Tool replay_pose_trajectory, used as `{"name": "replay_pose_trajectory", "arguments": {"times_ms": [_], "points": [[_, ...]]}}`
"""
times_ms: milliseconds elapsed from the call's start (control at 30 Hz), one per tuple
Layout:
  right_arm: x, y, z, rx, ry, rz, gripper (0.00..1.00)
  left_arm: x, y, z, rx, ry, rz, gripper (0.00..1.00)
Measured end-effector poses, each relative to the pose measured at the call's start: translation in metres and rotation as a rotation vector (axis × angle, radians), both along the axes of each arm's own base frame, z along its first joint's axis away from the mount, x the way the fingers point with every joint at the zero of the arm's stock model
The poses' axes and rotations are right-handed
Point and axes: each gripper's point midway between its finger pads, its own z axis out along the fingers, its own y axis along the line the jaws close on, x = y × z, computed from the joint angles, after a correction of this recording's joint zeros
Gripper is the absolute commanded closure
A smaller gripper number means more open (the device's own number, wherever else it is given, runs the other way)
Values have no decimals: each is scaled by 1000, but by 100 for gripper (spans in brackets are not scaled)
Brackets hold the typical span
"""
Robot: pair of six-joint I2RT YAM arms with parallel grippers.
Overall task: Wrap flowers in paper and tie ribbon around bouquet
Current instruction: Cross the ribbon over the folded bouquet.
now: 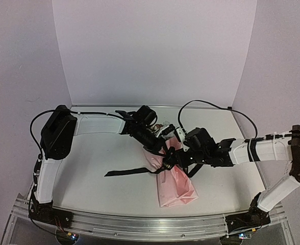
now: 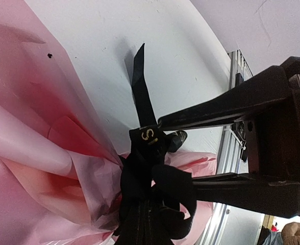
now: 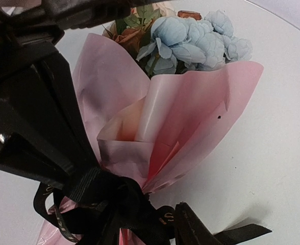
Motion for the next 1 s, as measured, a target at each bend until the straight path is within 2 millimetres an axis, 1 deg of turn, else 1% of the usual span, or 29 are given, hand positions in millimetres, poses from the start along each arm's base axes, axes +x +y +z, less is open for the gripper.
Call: {"name": "replay_pose_trajectory", "arguments": {"times_ms": [100,233,367,567,800,867,1000], "points": [[-1,2,2,18,5,9,60,1,0,0,6,-2,7,100],[-4,6,3,34,18,27,55,4,0,4,12,-9,17,100],[-6,8,4,54,35,46,55,7,-1,7,11,-14,22,100],[-6,8,10,114,79,56,57,8,-1,4,22,2,37,100],[-15,6,7,112,145,83,59,9,-2,1,29,15,46,100],[-16,9,10,115,156,93,59,9,-3,-1,32,20,49,100],[-14,15,23,128,152,111,59,9,-3,-2,36,25,52,100]]}}
